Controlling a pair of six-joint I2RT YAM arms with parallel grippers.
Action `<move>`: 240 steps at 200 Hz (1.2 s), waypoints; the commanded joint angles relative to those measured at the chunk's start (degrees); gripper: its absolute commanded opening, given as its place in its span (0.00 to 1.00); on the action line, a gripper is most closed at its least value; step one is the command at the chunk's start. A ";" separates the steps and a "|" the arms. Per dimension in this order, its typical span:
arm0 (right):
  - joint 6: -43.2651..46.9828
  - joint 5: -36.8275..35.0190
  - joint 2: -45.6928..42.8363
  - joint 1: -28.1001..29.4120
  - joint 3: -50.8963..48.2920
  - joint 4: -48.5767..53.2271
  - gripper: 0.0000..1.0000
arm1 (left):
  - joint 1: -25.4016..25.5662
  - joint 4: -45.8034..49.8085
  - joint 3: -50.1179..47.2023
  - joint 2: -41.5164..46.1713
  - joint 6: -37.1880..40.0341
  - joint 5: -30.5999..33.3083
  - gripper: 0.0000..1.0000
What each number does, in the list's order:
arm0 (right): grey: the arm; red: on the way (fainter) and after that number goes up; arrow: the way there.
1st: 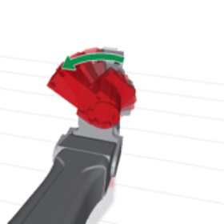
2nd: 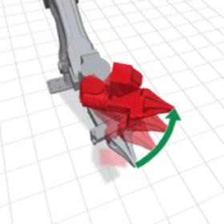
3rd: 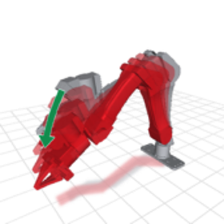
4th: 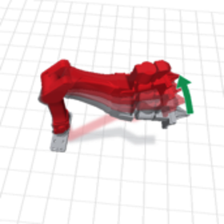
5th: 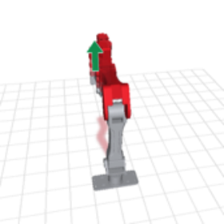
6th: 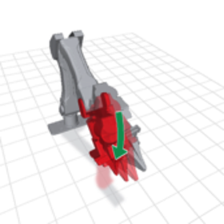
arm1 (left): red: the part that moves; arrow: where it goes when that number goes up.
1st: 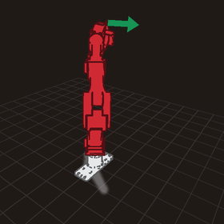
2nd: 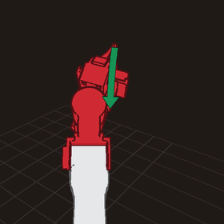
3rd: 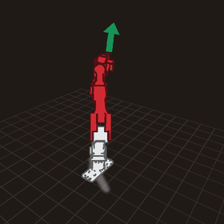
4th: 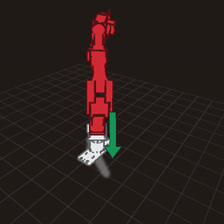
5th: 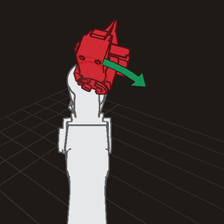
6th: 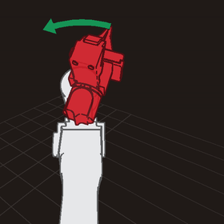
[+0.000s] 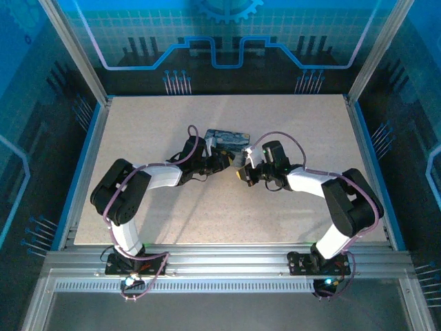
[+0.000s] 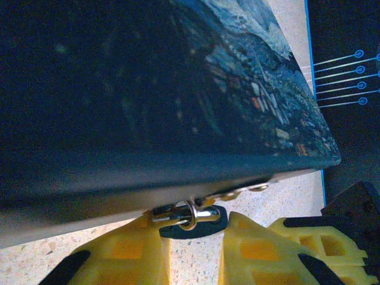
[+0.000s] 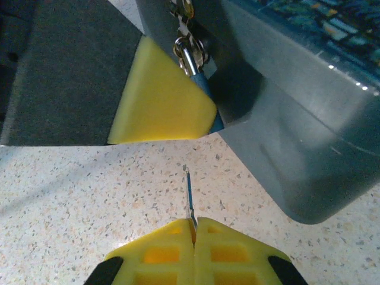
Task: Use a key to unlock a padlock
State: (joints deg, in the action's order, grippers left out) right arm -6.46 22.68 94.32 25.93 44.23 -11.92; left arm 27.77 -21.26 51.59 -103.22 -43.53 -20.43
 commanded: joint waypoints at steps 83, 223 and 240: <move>1.70 -1.28 4.27 0.60 3.47 -5.30 0.00 | 0.43 -1.33 -0.88 3.59 0.24 -1.10 0.14; 3.75 1.57 4.81 0.69 2.92 -5.57 0.00 | 0.43 -0.63 -0.65 3.89 0.01 -0.76 0.15; 3.99 1.69 4.64 0.70 2.64 -5.39 0.00 | 0.44 -0.63 -0.65 3.89 0.02 -0.64 0.15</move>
State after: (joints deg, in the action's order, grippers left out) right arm -3.90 22.31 98.61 25.93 46.78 -15.57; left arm 27.77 -20.80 50.85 -101.84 -43.62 -20.43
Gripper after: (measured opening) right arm 0.049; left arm 0.212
